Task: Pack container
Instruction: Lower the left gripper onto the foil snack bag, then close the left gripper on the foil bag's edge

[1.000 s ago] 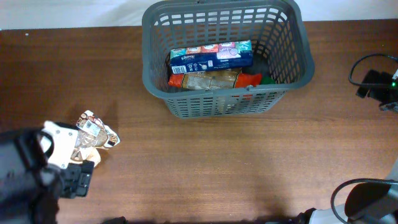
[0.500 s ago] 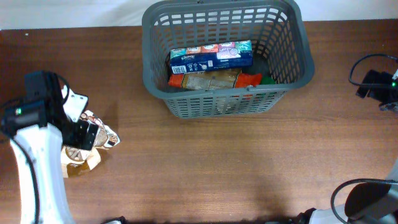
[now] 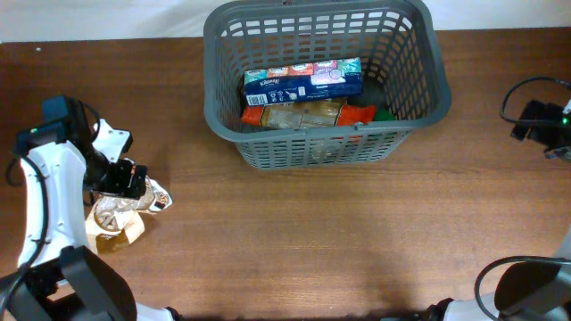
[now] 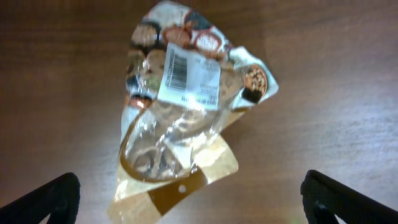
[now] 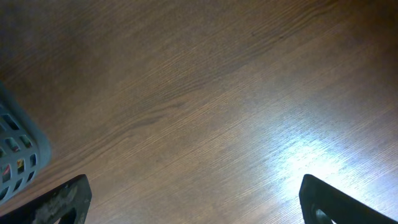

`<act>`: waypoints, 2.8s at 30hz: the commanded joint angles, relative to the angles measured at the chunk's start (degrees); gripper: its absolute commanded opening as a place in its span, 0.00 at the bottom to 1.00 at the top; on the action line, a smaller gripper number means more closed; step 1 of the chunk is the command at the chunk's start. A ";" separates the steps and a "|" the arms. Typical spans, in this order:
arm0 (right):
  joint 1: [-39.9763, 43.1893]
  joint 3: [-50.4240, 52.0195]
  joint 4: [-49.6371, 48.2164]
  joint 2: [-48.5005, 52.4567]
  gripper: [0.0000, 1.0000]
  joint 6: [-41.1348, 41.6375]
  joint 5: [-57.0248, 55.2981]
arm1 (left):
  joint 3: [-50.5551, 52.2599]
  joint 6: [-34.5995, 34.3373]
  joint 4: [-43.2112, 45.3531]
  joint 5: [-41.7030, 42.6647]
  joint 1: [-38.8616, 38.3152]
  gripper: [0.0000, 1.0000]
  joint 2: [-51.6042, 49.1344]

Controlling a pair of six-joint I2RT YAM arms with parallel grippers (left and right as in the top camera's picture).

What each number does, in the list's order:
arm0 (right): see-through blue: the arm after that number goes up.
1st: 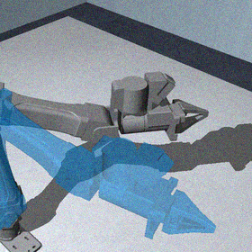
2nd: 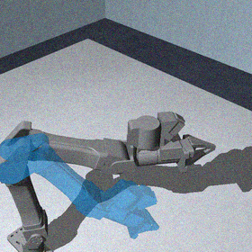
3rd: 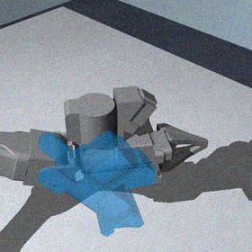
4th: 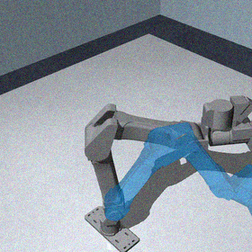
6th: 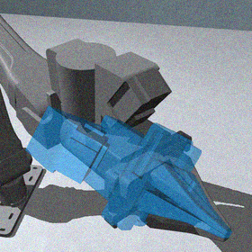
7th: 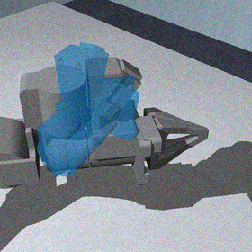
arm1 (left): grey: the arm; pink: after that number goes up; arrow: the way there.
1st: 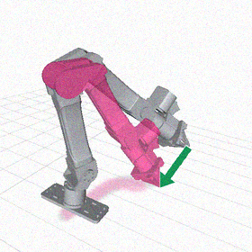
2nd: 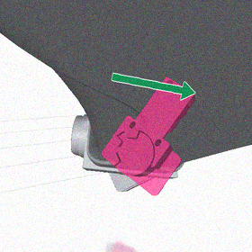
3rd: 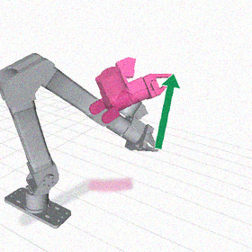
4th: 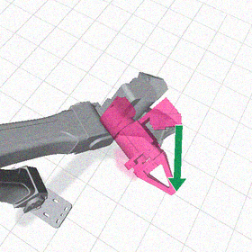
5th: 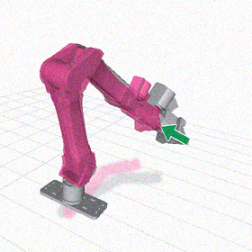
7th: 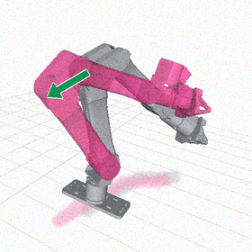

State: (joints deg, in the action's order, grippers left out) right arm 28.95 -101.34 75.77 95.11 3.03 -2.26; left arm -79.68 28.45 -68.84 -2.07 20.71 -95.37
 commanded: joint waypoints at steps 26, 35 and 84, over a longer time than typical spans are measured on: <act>0.37 0.26 -0.17 0.13 0.99 0.46 0.13 | 8.46 0.31 7.63 -5.20 5.11 1.00 -0.57; 0.37 0.26 -0.17 0.13 0.99 0.46 0.13 | 8.46 0.37 8.85 3.39 8.48 0.99 -0.57; 0.37 0.26 -0.17 0.13 0.99 0.46 0.13 | 9.97 -1.40 14.23 -0.76 4.48 0.99 -9.25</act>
State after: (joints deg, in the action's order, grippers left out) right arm 28.95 -101.34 75.77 95.11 2.98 -2.26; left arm -71.31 28.03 -54.92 -1.98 24.77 -104.16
